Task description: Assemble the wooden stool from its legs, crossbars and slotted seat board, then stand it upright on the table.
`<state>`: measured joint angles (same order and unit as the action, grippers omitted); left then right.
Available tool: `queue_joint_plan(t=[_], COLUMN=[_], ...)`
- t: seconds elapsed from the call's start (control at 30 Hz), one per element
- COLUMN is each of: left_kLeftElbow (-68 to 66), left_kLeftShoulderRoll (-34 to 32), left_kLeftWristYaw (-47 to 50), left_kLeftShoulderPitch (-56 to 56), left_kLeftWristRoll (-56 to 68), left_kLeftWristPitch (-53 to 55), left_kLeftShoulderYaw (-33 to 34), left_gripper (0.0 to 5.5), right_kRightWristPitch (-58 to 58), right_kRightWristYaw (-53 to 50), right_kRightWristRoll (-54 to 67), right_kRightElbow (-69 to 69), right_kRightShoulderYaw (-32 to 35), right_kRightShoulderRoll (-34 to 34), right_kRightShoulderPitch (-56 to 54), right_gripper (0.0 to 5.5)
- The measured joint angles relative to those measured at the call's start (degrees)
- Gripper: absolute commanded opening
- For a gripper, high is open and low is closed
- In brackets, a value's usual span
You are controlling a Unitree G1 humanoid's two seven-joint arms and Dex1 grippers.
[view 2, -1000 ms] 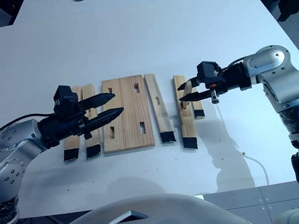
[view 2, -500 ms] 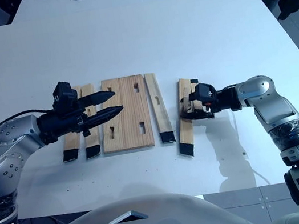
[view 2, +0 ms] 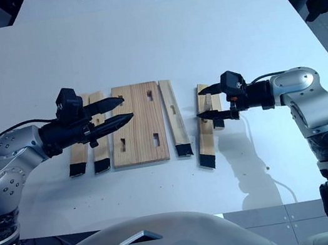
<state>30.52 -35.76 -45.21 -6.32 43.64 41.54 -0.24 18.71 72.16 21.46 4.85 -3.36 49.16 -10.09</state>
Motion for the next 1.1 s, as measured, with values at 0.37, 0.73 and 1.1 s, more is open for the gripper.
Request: queue_joint_plan(t=[0.37, 0.73, 1.1], left_kLeftElbow=[-0.84, -1.66, -2.24], left_kLeftShoulderRoll=[0.26, 0.28, 0.35], left_kLeftWristYaw=[0.21, -0.04, -0.04], left_kLeftShoulderPitch=[0.00, -1.36, -1.46], left_kLeftWristRoll=[0.11, -0.26, -0.37], left_kLeftWristPitch=[-0.01, -0.53, -0.99], left_kLeftShoulderYaw=[0.55, 0.41, 0.04], left_gripper=[2.63, 2.63, 2.63], right_kRightWristPitch=[12.02, 17.67, 21.25], right_kRightWristYaw=[-2.86, -12.04, -15.11], right_kRightWristRoll=[12.87, 19.18, 25.64], right_kRightElbow=[12.02, 18.75, 17.50], right_kRightShoulderYaw=[8.61, 5.30, 7.69], right_kRightShoulderRoll=[1.40, -6.26, -8.93], right_kRightShoulderPitch=[-1.30, -4.78, -11.96], right_gripper=[3.46, 2.61, 2.61])
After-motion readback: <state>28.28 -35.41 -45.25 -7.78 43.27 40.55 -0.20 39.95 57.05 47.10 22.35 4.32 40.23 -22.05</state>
